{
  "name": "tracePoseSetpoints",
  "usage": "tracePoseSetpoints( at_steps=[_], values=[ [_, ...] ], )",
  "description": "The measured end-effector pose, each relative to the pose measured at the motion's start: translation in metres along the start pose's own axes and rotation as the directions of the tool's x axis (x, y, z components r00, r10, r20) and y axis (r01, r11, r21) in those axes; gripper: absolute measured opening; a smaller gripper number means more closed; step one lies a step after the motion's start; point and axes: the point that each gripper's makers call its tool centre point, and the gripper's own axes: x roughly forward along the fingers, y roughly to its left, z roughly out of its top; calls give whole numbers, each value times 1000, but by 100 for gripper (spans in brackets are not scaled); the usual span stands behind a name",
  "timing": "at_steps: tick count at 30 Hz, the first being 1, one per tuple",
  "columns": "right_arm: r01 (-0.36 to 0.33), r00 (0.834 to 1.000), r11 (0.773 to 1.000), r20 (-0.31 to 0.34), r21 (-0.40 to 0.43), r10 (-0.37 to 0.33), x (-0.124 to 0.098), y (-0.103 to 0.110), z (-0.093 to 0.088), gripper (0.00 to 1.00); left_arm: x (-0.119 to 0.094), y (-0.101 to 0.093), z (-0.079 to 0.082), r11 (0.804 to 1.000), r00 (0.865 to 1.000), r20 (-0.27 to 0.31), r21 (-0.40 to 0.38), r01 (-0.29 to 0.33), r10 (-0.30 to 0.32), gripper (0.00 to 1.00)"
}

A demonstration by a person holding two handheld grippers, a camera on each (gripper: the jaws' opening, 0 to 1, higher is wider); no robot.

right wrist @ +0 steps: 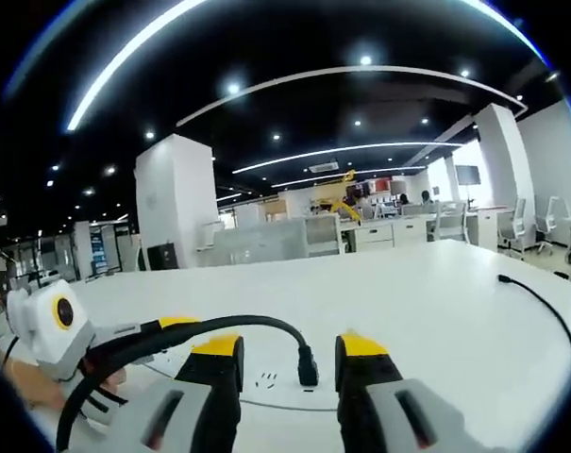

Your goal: Locate the USB plug end of the data cable currently connected to the USB port on the desk. Grip the plug, withdraw it from the port, and place it onto the desktop.

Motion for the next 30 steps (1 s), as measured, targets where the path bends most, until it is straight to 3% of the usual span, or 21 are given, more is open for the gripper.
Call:
tracePoseSetpoints(
  at_steps=[4, 15, 30],
  values=[
    [-2, 1000, 1000, 18, 23, 1, 3, 1, 2, 40, 2, 3, -1, 1000, 1000, -5, 11, -4, 4, 80],
    [20, 1000, 998, -13, -61, -21, 9, -6, -1, 39, 7, 1, -2, 999, 1000, -11, 38, 6, -6, 80],
    [13, 1000, 999, 4, -52, -13, 9, -5, 9, 38, 8, 1, -1, 999, 1000, -6, 35, 5, -5, 81]
  ],
)
